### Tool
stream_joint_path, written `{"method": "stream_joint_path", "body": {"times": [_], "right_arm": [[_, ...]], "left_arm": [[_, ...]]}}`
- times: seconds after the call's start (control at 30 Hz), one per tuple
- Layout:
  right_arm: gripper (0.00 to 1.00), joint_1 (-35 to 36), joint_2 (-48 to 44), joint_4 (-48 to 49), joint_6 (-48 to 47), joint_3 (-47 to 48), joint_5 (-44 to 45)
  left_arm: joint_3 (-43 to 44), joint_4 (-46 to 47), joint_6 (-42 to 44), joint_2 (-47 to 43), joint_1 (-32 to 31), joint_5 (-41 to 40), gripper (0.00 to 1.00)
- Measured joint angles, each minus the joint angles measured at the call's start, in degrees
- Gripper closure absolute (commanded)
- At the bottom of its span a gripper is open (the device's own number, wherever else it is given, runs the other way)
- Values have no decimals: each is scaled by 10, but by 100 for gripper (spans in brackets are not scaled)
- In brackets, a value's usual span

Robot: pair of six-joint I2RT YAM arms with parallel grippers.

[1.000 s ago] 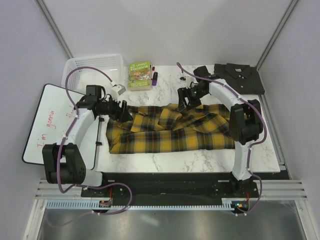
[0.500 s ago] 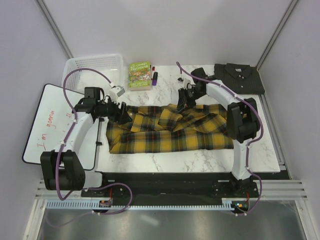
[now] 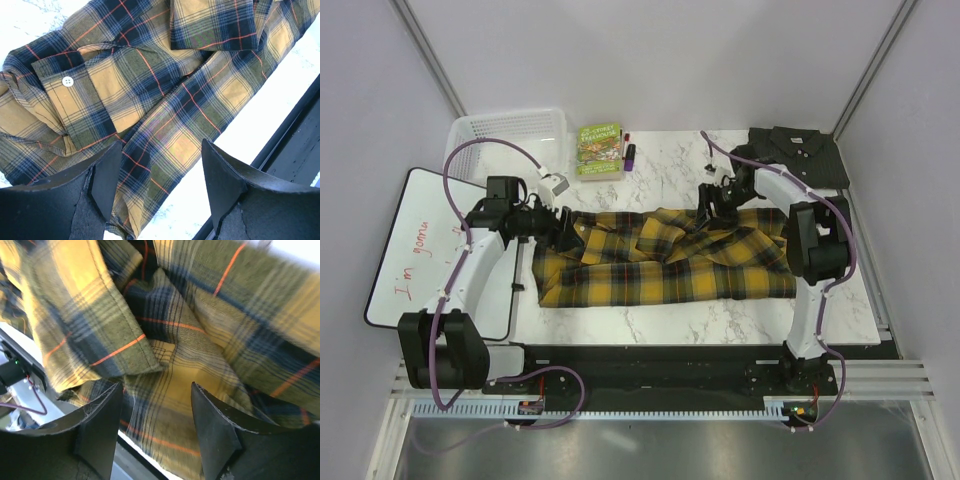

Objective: Fold and stack the long sleeve shirts
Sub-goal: Fold the shirt

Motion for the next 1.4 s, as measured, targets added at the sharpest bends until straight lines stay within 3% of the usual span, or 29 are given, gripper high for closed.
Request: {"method": "stream_joint_path", "body": {"times": [0.37, 0.43, 0.47, 0.57, 0.8, 0.93, 1.1, 1.17, 1.2, 1.23, 1.33, 1.4], "right_arm": [[48, 10, 19, 23, 23, -6, -95], [65, 12, 21, 34, 29, -6, -113], [80, 14, 23, 38, 31, -4, -122], [100, 26, 26, 49, 42, 6, -143], [100, 115, 16, 120, 59, 25, -148], [100, 206, 14, 149, 58, 63, -134], [96, 266, 14, 138, 24, 97, -104], [81, 263, 14, 116, 5, 106, -87], [69, 258, 14, 101, -9, 110, -76], [51, 252, 13, 93, -15, 110, -70], [34, 226, 5, 64, -39, 104, -55], [29, 193, -14, 51, -44, 86, -47]], "left_arm": [[0, -2, 0, -6, 0, 0, 28], [0, -2, 0, -6, 0, 0, 28], [1, -2, 0, -6, 0, 0, 28], [1, -2, 0, -6, 0, -1, 28], [1, -3, -15, -16, 15, -7, 30], [1, -4, -40, -20, 77, 4, 30], [1, -14, -45, -17, 118, 11, 30], [1, -17, -45, -17, 118, 13, 30], [1, -19, -45, -17, 118, 14, 30], [1, -19, -45, -17, 118, 14, 30], [1, -20, -45, -18, 118, 15, 29], [1, -22, -45, -19, 118, 17, 29]]}}
